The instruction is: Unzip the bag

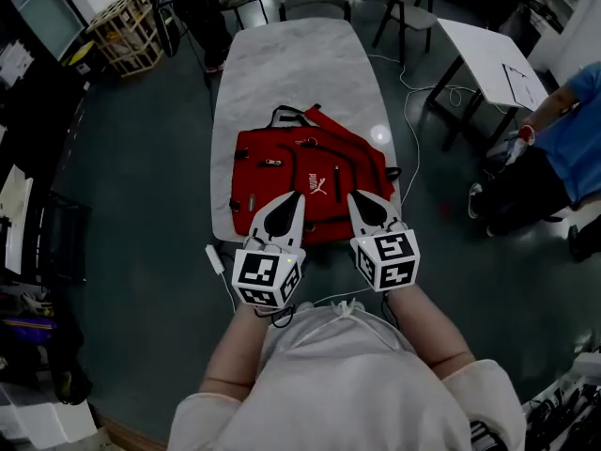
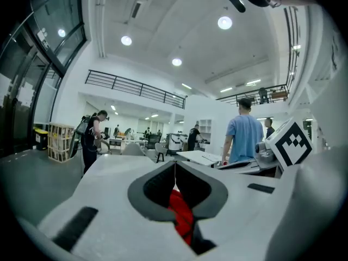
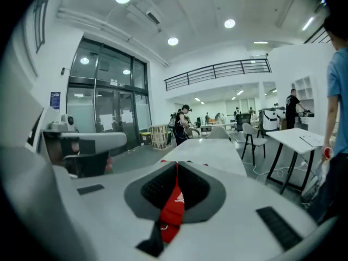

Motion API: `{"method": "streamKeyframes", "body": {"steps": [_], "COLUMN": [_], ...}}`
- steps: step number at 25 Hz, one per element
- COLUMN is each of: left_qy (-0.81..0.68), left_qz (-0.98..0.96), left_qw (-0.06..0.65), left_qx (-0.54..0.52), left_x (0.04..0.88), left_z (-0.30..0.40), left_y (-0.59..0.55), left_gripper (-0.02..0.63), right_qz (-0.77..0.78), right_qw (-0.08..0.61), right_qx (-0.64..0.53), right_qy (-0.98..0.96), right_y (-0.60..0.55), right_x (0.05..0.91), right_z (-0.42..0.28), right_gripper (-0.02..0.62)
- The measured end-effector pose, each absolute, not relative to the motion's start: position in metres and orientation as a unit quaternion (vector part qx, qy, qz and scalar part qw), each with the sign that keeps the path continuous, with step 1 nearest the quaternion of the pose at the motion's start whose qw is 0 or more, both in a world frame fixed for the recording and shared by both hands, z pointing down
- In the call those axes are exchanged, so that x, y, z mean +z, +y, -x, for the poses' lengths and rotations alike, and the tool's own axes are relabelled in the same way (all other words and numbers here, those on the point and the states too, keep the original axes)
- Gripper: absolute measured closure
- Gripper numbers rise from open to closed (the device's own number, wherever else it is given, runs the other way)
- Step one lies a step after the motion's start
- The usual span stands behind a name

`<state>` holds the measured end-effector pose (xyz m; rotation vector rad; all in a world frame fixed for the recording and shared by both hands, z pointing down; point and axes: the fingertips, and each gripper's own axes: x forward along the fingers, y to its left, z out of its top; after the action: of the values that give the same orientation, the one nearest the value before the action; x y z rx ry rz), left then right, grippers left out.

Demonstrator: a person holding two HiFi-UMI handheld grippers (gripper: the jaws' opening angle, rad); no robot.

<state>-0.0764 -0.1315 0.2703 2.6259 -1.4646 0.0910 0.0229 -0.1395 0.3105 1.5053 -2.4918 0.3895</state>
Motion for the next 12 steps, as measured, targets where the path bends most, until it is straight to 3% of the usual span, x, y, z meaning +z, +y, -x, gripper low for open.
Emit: {"method": "streamKeyframes", "body": {"steps": [6, 12], "left_qy": [-0.47, -0.465], "left_qz": [-0.883, -0.885], "left_qw": [0.001, -0.004], "left_qx": [0.007, -0.011], "left_x": [0.219, 0.207], "left_z": [0.068, 0.068], "left_y": [-0.131, -0.125], "left_gripper": [0.586, 0.586], "right_qz": [-0.517, -0.52], "right_qw": [0.06, 0.061], "right_qx": [0.106, 0.08], "right_qy": [-0.847, -0.848], "right_y": [-0.142, -0.136], "right_x": [0.266, 0.251], "right_z": [-0.017, -0.009], "right_gripper": [0.566, 0.568]}}
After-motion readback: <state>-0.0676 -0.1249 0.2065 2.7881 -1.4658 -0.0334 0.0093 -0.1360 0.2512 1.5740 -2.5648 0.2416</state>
